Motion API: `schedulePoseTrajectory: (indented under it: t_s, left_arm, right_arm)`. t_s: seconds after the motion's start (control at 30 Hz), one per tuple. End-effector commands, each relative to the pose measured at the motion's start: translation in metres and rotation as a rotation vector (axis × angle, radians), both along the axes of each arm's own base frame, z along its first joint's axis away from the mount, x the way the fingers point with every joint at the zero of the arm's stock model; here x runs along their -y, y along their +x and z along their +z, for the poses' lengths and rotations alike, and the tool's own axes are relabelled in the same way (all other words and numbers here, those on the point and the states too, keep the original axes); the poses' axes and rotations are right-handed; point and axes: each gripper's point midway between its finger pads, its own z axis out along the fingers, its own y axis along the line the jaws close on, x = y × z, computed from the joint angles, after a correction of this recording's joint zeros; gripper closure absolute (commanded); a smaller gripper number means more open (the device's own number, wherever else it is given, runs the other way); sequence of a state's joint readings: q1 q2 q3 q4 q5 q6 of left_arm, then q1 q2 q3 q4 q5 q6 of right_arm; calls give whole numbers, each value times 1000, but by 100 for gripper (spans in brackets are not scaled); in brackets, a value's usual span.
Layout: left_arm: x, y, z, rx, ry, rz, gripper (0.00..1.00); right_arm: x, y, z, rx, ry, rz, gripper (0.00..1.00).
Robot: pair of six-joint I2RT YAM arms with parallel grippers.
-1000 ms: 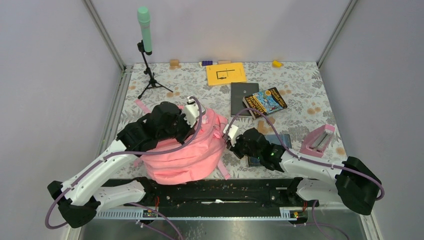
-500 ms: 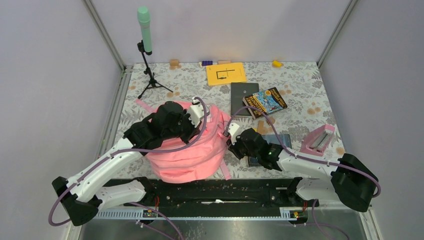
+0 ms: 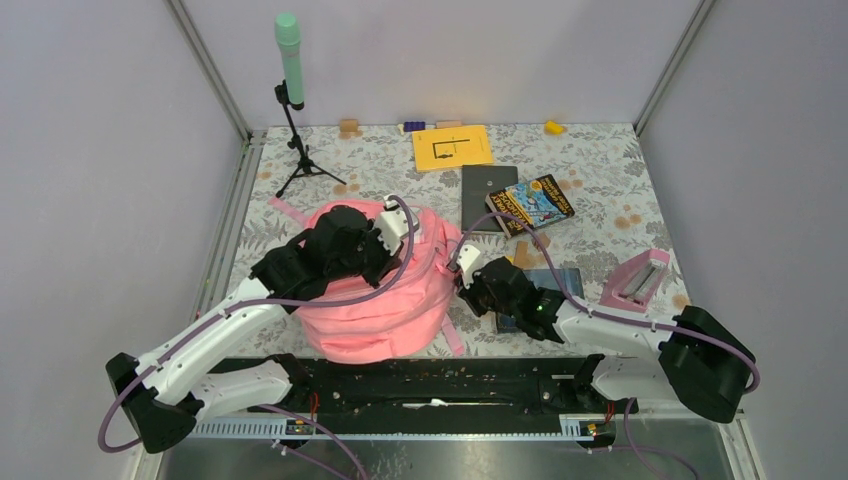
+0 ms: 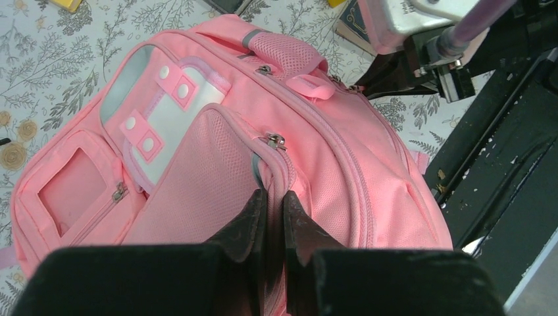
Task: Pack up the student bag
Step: Unzip the student bag at the center of the board.
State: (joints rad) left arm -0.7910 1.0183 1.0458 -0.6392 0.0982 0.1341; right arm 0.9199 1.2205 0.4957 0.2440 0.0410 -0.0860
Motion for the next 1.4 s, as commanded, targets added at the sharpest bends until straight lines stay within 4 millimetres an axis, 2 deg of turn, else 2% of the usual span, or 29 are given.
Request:
schedulePoseTrajectory:
  t_s: [0.0, 0.13, 0.33, 0.43, 0.57, 0.67, 0.9, 1.1, 1.27, 1.37]
  left_arm:
    - [3, 35, 39, 165, -122, 124, 100]
    - [4, 41, 35, 165, -126, 158, 100]
    - [9, 48, 35, 162, -157, 187, 100]
    - [14, 51, 37, 153, -181, 202, 100]
    - [23, 54, 31, 122, -190, 196, 100]
    - [30, 56, 25, 79, -201, 204, 100]
    - [35, 59, 13, 46, -178, 207, 100]
    - [39, 65, 9, 19, -168, 231, 100]
    - [51, 71, 14, -22, -199, 251, 100]
    - [58, 75, 17, -42, -218, 261, 100]
  right_arm:
    - [-10, -19, 14, -29, 59, 94, 100]
    - [-3, -37, 11, -109, 47, 122, 100]
    - [8, -53, 4, -213, 0, 106, 100]
    - [14, -49, 4, -208, -1, 33, 100]
    - [21, -35, 12, -100, -4, -54, 100]
    - [28, -26, 22, 6, -29, -104, 100]
    - [40, 9, 58, 271, -79, -228, 100]
    - [25, 10, 84, 375, -46, -128, 100]
    - [21, 14, 91, 467, -117, -80, 100]
    - [15, 15, 100, 514, -87, -69, 100]
